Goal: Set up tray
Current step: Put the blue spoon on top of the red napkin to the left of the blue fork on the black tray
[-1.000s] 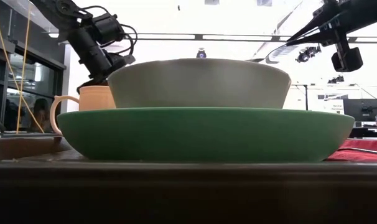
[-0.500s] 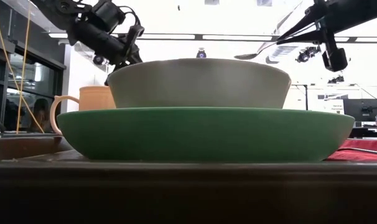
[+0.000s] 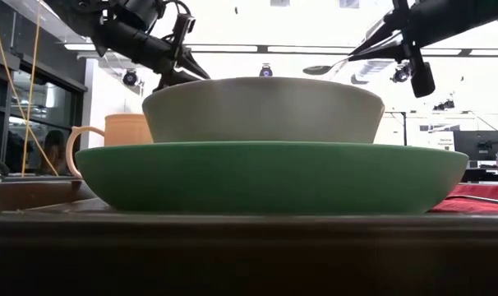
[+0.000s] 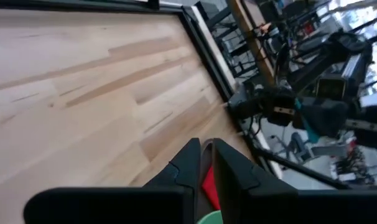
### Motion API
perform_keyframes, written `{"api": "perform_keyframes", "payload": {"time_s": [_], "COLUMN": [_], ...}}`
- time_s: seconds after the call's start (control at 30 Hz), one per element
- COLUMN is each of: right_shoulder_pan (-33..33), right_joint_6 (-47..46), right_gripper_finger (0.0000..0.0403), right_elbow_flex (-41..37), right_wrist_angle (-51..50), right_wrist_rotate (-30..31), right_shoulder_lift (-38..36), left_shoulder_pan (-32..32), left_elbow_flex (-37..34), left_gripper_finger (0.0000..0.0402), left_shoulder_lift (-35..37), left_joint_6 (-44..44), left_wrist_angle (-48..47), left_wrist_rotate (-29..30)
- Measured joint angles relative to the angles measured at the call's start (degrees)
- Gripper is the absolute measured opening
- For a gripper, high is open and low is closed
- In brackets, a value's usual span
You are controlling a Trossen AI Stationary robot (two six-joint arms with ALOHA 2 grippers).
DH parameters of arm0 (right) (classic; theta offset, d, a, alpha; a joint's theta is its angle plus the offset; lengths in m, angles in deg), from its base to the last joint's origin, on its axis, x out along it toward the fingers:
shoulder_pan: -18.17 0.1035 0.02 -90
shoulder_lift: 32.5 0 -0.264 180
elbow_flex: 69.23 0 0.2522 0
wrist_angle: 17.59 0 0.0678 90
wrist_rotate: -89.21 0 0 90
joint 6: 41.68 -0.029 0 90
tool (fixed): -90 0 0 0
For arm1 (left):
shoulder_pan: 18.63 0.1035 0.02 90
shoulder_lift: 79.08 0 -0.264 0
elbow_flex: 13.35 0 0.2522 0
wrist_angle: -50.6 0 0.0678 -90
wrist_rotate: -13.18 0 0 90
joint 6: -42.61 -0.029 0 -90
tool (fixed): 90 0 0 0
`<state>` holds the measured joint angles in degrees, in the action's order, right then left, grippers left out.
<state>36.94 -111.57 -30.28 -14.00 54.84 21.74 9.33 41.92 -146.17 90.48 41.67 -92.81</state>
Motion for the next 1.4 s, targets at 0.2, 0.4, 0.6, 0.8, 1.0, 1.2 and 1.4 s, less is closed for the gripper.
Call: {"api": "perform_keyframes", "payload": {"time_s": [0.2,0.4,0.6,0.8,1.0,1.2,1.4], "right_shoulder_pan": [-0.7,-3.7,-7.2,-12.3,-17.1,-20.4,-23.3], "right_joint_6": [3.9,7.3,12.8,17.5,21.7,22.0,25.2], "right_gripper_finger": [0.0,0.0,0.0,0.0,0.0,0.0,0.0], "right_elbow_flex": [0.0,0.0,0.0,0.0,0.0,0.8,4.5], "right_wrist_angle": [7.4,17.3,28.5,38.6,49.7,54.0,54.1], "right_wrist_rotate": [4.3,5.2,2.5,-4.3,-11.8,-17.3,-23.7], "right_shoulder_lift": [5.2,11.6,16.4,20.2,23.8,26.5,27.9], "left_shoulder_pan": [0.0,0.0,-0.1,-1.4,-1.4,-1.4,-1.4], "left_elbow_flex": [0.0,0.0,1.5,3.6,6.4,8.3,10.0], "left_gripper_finger": [0.0074,0.0074,0.0074,0.0074,0.0074,0.0074,0.0074], "left_shoulder_lift": [0.0,0.0,-0.1,-2.3,-5.3,-7.7,-9.4], "left_joint_6": [3.3,6.3,8.1,8.2,8.1,7.8,7.5], "left_wrist_angle": [5.0,11.7,13.7,15.2,15.2,15.1,15.2], "left_wrist_rotate": [-0.6,-1.7,-2.0,-3.5,-7.1,-10.2,-10.6]}}
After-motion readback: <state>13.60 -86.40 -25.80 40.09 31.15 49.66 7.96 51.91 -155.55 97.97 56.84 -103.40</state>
